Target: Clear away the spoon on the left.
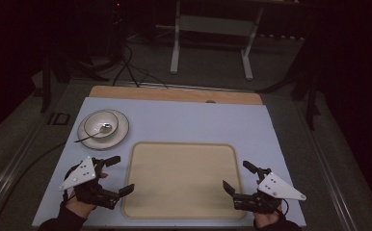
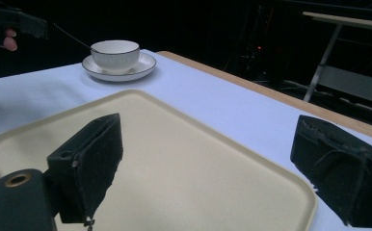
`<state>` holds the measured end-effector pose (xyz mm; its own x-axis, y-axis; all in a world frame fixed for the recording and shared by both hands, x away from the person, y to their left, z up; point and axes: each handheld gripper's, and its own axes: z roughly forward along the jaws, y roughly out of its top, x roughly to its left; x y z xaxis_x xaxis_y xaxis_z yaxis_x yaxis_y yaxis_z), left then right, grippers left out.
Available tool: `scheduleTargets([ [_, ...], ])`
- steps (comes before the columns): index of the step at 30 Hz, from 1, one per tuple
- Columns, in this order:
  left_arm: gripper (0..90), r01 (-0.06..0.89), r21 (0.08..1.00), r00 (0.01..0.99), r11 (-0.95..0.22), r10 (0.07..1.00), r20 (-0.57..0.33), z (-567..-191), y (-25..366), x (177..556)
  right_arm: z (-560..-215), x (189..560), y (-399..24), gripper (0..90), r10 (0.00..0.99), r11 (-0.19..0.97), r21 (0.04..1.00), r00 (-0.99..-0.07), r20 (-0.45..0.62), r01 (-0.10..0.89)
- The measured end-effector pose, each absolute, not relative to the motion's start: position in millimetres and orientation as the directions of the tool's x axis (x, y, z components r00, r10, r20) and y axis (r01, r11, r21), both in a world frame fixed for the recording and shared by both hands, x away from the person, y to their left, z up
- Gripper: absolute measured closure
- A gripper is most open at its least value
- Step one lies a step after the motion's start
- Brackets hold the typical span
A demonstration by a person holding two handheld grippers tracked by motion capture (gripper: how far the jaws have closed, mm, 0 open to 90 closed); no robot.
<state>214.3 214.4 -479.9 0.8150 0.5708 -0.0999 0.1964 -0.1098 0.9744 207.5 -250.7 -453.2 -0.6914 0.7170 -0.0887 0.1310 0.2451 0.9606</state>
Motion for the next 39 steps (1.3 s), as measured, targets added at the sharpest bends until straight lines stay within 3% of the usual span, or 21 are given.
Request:
scheduleTargets([
  [11, 0.6, 0.234, 0.959, 0.859, -0.161, 0.495, -0.126, -467.5, 204.1, 206.6, -453.6, 207.2, -249.9, 11.3, 0.723, 0.246, 0.960, -0.685, -0.090, 0.134],
  [28, 0.6, 0.121, 0.966, 0.929, -0.228, 0.368, -0.029, -416.3, 185.2, 191.2, -452.9, 205.0, -244.1, 11.3, 0.689, 0.255, 0.958, -0.720, -0.084, 0.132],
  [39, 1.3, 0.115, 0.962, 0.906, -0.247, 0.423, 0.000, -392.6, 190.9, 199.6, -452.8, 204.4, -242.4, 11.3, 0.687, 0.260, 0.957, -0.721, -0.091, 0.127],
])
